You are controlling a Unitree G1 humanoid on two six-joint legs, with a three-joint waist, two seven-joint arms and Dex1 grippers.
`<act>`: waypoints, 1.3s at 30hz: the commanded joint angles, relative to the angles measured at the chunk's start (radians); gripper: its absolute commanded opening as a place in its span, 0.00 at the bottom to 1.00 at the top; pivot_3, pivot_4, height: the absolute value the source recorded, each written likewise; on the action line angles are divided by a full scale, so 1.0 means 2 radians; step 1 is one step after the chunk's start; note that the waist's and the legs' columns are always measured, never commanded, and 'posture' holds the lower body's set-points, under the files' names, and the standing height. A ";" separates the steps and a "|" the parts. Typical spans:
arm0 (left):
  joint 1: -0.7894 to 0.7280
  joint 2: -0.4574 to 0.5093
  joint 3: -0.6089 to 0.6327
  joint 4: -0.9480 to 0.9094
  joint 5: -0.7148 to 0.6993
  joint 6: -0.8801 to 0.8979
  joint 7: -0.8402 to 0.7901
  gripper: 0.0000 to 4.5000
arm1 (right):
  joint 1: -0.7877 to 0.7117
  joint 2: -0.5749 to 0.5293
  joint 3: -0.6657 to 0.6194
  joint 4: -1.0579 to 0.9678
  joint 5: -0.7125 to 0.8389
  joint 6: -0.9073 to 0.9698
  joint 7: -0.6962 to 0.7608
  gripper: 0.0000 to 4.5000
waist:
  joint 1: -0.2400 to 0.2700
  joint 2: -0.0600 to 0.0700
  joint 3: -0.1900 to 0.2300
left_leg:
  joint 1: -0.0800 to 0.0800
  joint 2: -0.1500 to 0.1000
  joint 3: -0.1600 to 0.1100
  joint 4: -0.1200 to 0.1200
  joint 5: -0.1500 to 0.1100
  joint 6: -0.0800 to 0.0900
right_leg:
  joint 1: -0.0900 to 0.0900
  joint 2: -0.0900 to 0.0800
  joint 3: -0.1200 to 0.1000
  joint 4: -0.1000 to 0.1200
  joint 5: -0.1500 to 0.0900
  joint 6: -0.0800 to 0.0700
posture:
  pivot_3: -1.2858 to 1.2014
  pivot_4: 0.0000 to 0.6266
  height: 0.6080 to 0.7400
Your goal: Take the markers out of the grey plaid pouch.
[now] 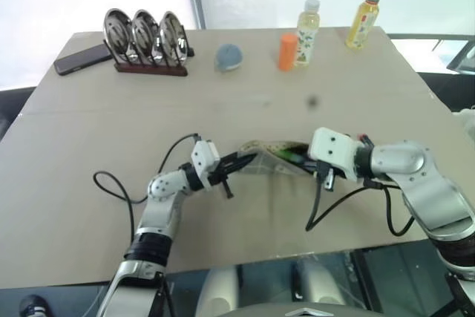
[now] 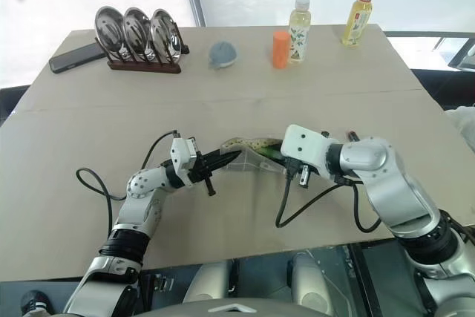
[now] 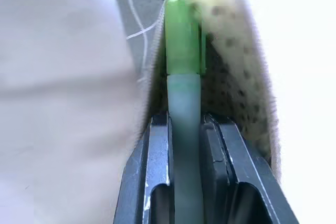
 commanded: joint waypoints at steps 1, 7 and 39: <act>-0.002 0.011 0.007 -0.003 0.014 -0.001 0.020 0.00 | -0.002 0.008 -0.078 -0.053 0.074 0.034 0.007 0.04 | 0.000 0.000 0.000 | 0.000 0.000 0.000 0.000 0.000 0.000 | 0.000 0.000 0.000 0.000 0.000 0.000 | 0.52 0.24 1.00; -0.001 0.027 0.012 0.004 0.041 -0.019 0.056 0.00 | -0.054 0.096 -0.269 -0.058 0.229 0.148 -0.052 0.04 | -0.002 0.000 0.000 | -0.001 0.000 0.000 0.000 0.000 0.000 | -0.001 0.000 0.000 0.000 0.000 0.000 | 0.52 0.24 1.00; 0.016 0.182 0.113 0.107 0.105 -0.223 0.164 0.00 | 0.078 0.057 -0.177 -0.023 0.158 0.009 -0.216 0.64 | -0.003 0.001 0.001 | -0.005 0.000 0.000 -0.001 0.000 0.000 | -0.005 0.001 0.000 0.000 0.000 0.000 | 0.52 0.24 1.00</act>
